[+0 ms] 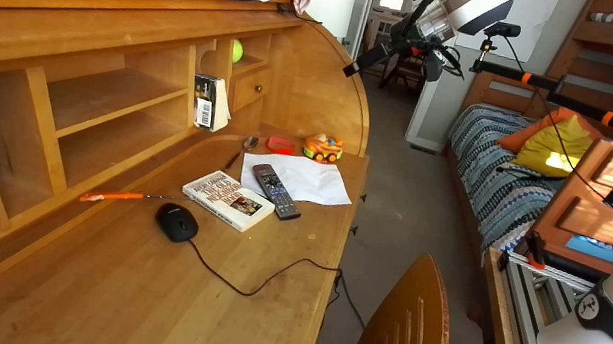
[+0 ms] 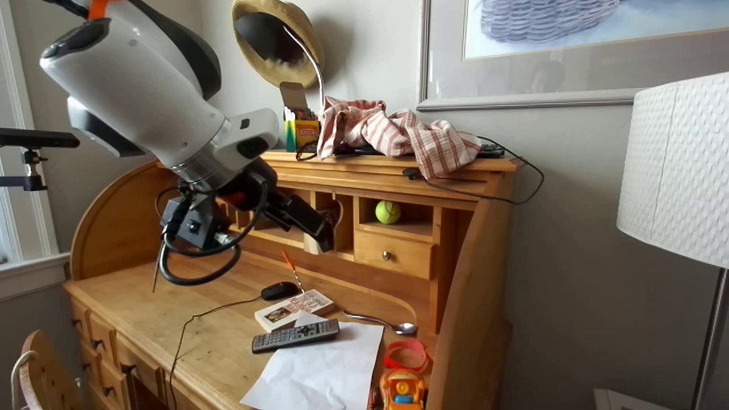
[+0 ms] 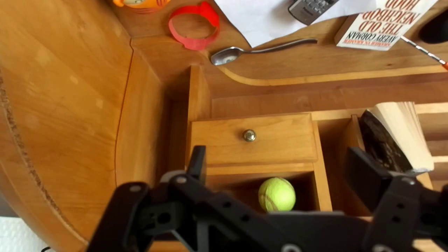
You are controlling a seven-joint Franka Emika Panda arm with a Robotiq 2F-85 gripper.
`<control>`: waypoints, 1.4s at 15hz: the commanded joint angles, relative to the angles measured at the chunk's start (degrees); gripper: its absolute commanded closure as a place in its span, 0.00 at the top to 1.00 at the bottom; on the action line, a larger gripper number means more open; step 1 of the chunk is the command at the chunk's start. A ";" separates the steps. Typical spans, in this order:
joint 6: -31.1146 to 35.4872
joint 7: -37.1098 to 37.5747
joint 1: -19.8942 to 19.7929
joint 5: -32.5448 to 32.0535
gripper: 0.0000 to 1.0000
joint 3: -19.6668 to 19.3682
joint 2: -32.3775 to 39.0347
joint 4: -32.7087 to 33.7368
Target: Open the right drawer
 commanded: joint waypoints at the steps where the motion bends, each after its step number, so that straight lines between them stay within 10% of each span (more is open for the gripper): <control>1: -1.63 -15.50 1.65 15.25 1.00 -3.16 -1.68 1.46; 9: -17.99 -44.47 -0.04 42.56 1.00 -7.12 17.09 7.32; 10: -18.24 -47.64 -8.98 46.59 1.00 2.31 19.51 8.61; 14: -17.27 -57.52 -16.41 60.38 1.00 12.04 29.56 17.05; 21: -16.08 -64.57 -20.78 70.47 1.00 19.78 39.18 28.32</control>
